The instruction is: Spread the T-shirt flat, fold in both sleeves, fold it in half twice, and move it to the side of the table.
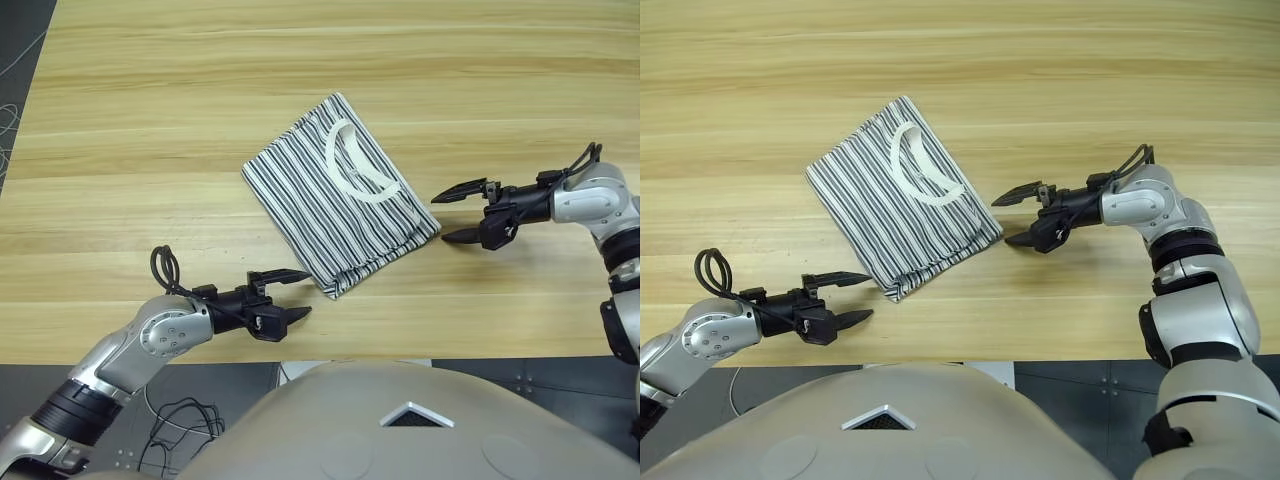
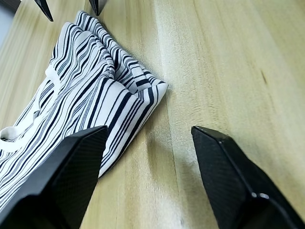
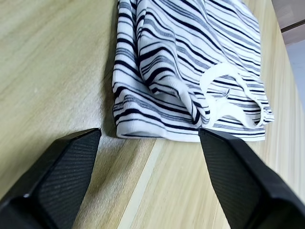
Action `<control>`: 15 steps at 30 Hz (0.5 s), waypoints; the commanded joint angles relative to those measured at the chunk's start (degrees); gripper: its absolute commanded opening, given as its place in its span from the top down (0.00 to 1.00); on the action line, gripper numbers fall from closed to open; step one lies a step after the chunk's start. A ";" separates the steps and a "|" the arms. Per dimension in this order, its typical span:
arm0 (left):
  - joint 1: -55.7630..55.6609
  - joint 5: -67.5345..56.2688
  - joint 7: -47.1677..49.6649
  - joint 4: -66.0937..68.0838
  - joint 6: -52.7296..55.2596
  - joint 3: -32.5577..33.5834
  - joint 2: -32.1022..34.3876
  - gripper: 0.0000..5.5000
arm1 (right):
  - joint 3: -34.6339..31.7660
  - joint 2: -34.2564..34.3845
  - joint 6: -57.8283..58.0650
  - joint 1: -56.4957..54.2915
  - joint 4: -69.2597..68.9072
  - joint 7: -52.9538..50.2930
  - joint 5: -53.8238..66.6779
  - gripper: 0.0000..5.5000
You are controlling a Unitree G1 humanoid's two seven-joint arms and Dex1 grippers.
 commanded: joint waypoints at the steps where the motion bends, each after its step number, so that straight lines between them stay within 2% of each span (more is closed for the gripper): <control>1: -0.26 2.50 -1.89 1.54 0.06 -0.27 -1.23 0.40 | 2.06 1.84 0.07 0.64 0.21 -1.06 -2.02 0.31; 15: -7.18 5.96 -5.41 3.91 -0.93 -1.19 -6.32 0.40 | 5.70 4.41 0.79 -0.34 0.04 -8.62 -8.17 0.31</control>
